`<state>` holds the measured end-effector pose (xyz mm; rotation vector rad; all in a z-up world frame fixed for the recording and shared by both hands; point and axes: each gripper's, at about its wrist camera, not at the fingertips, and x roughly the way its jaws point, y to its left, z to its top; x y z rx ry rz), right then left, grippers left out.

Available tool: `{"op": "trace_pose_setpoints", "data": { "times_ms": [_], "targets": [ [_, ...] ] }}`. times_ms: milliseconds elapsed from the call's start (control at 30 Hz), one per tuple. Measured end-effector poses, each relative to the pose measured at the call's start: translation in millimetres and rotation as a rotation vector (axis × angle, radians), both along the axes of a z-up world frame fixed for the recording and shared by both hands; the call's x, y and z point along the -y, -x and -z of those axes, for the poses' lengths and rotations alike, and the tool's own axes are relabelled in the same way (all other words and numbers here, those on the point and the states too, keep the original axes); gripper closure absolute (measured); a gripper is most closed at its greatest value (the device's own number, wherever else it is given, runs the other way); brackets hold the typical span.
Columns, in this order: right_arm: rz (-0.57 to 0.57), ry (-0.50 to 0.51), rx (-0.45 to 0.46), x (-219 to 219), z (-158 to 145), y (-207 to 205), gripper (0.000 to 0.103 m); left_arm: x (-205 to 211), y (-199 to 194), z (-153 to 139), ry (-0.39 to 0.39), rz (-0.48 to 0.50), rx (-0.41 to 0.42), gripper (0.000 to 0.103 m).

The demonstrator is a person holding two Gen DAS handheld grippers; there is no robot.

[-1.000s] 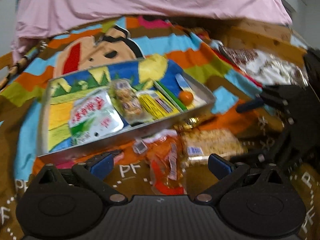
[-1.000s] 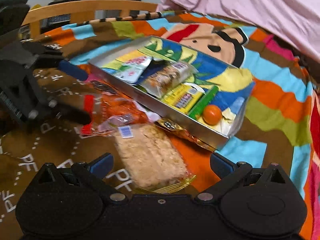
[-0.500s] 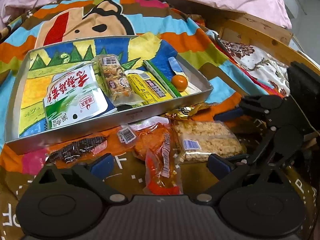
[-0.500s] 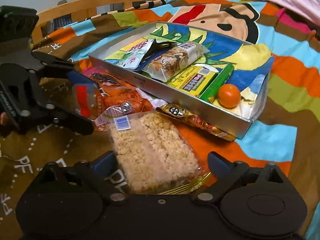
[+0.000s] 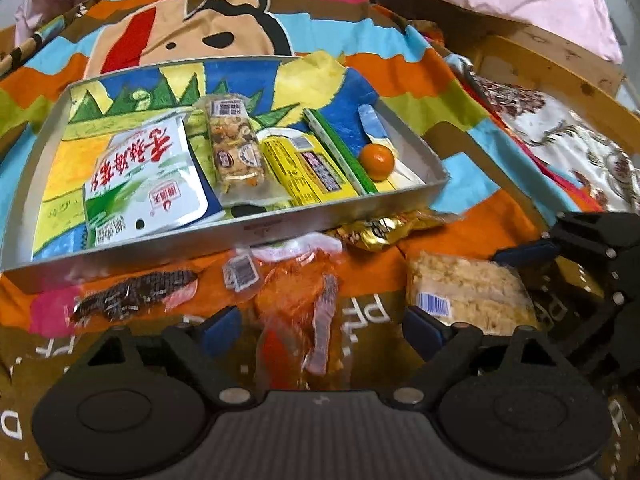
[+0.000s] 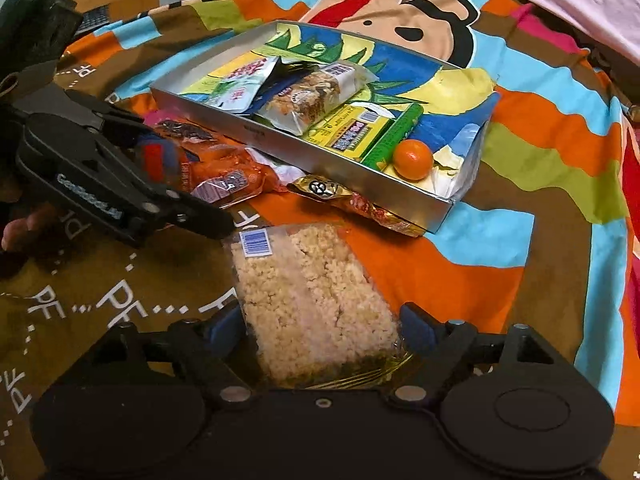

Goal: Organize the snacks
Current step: 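Grasp the orange-wrapped snack with the left tool while the right tool grasps the rice crispy bar, then lift the orange snack with the left tool while the right tool lifts the rice crispy bar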

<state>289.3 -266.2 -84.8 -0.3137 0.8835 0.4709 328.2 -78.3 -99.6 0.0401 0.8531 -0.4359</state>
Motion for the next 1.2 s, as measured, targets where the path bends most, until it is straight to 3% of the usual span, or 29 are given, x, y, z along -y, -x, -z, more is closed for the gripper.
{"op": "trace_pose_setpoints", "data": {
  "times_ms": [200,267,433,767,1067,1200],
  "targets": [
    [0.002,-0.034,0.004,-4,6,-7,0.018,4,-12,9,-0.036,-0.127,0.0,0.025],
    [-0.004,-0.035,0.013,-7,8,-10,0.018,7,-13,10,-0.062,-0.13,0.007,0.026],
    [0.011,-0.053,0.016,-10,10,-12,0.02,14,-10,7,-0.105,-0.093,0.016,0.043],
    [0.045,-0.067,-0.007,-13,-2,6,0.024,9,25,-11,-0.094,-0.117,-0.022,0.045],
    [-0.014,0.022,0.13,-26,-26,44,0.024,-11,73,-33,-0.001,-0.163,0.015,0.046],
    [0.007,0.02,0.189,-24,-37,52,0.024,-16,89,-46,0.035,-0.194,0.077,0.046]
  ]
}}
